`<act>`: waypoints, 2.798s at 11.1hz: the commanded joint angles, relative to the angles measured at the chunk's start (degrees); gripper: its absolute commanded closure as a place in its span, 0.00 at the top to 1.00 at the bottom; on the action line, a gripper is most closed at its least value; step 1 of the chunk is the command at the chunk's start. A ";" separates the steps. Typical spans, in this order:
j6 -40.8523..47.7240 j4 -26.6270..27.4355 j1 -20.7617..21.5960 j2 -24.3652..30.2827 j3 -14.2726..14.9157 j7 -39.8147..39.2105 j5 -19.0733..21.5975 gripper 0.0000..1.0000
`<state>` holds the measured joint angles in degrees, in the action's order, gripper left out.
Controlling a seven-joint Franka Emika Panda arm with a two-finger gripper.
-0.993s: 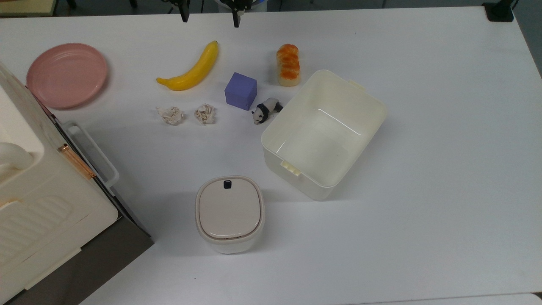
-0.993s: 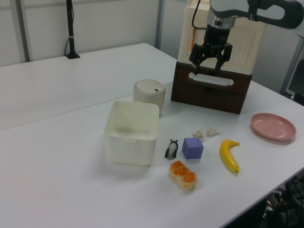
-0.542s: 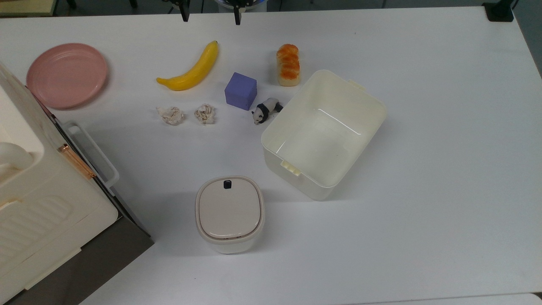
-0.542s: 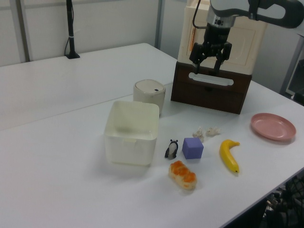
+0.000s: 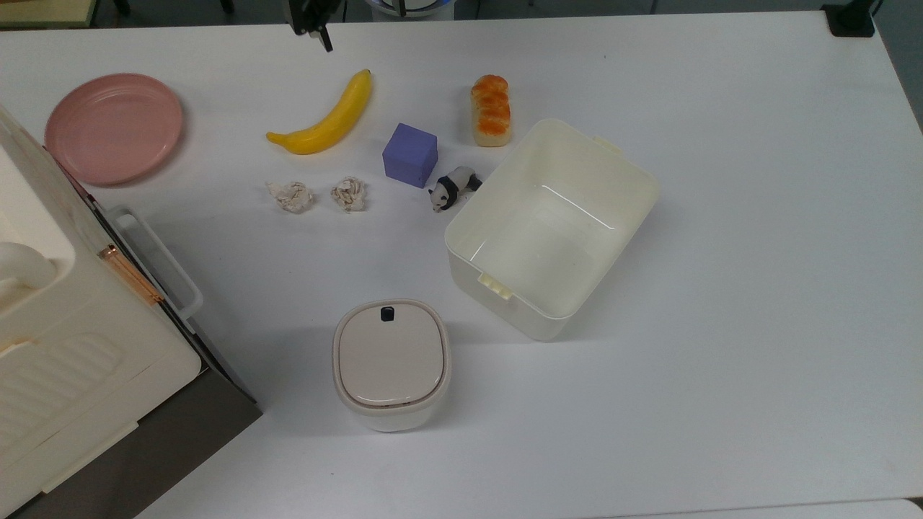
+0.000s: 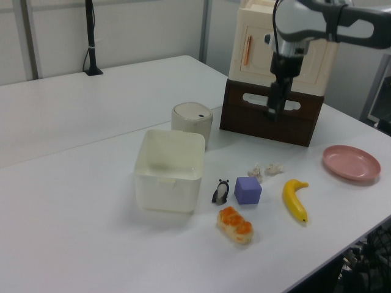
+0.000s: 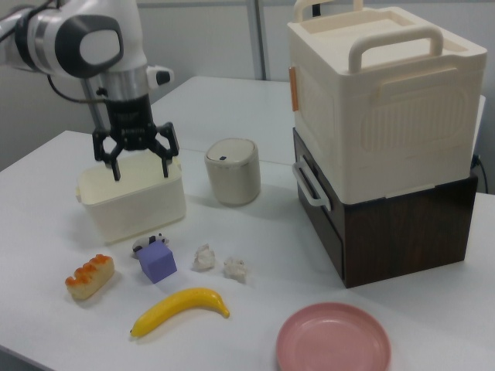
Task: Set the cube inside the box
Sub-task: 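Move the open gripper over the purple cube and lower around it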
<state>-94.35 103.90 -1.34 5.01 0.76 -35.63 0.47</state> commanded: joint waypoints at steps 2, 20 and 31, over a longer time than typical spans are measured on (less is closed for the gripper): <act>-8.89 10.34 3.09 2.02 0.29 -14.99 -5.47 1.00; -15.95 12.64 11.80 -15.03 0.21 -14.47 -19.27 1.00; -17.09 12.29 11.72 -16.26 -0.15 -10.52 -20.51 0.22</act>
<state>-109.99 115.71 9.56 -11.28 0.33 -47.93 -18.87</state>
